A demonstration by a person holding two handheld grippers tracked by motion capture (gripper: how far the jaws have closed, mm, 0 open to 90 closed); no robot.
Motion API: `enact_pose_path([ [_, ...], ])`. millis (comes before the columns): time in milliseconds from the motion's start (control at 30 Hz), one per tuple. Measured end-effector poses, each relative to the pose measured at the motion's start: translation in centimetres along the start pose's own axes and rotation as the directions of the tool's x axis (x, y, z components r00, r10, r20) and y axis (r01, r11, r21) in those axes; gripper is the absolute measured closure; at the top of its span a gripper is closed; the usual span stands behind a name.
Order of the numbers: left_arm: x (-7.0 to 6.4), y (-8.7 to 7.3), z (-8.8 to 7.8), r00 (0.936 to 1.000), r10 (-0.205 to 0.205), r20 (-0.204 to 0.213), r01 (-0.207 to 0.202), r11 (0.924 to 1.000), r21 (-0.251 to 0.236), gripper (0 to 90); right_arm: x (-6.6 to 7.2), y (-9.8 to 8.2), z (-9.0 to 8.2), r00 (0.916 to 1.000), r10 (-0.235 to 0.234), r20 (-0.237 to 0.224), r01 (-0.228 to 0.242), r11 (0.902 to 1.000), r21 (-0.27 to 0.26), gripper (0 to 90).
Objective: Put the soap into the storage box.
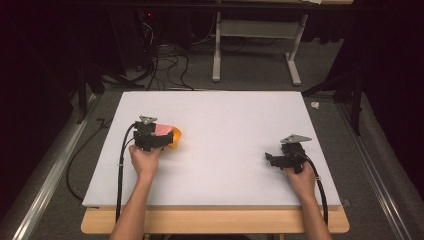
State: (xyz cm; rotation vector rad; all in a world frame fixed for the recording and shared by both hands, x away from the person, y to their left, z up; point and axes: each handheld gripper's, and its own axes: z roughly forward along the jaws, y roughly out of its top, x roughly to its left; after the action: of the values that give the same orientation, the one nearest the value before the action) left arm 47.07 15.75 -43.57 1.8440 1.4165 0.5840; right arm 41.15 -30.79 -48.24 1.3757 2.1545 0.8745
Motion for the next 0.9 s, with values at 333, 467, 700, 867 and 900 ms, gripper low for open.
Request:
enact_pose_path([
  [333,0.0,-0.1,0.5,1.0000,-0.006,-0.006,0.006,0.9999,0.009,13.9,0.0,0.0,0.0,1.0000,0.000,0.000,0.000,1.0000,0.000,20.7],
  [467,0.0,-0.2,0.7,1.0000,-0.007,-0.006,0.007,0.9999,0.016,13.9,0.0,0.0,0.0,1.0000,0.000,0.000,0.000,1.0000,0.000,20.7],
  [700,0.0,-0.3,1.1,1.0000,-0.008,-0.004,0.008,0.9996,0.026,13.8,0.0,0.0,0.0,1.0000,0.000,0.000,0.000,1.0000,0.000,20.8],
  [867,0.0,-0.3,1.3,1.0000,-0.010,-0.001,0.010,0.9994,0.035,13.8,0.0,0.0,0.0,1.0000,0.000,0.000,0.000,1.0000,0.000,20.8],
  [900,0.0,-0.3,1.4,1.0000,-0.010,0.001,0.010,0.9993,0.037,13.8,0.0,0.0,0.0,1.0000,0.000,0.000,0.000,1.0000,0.000,20.8],
])
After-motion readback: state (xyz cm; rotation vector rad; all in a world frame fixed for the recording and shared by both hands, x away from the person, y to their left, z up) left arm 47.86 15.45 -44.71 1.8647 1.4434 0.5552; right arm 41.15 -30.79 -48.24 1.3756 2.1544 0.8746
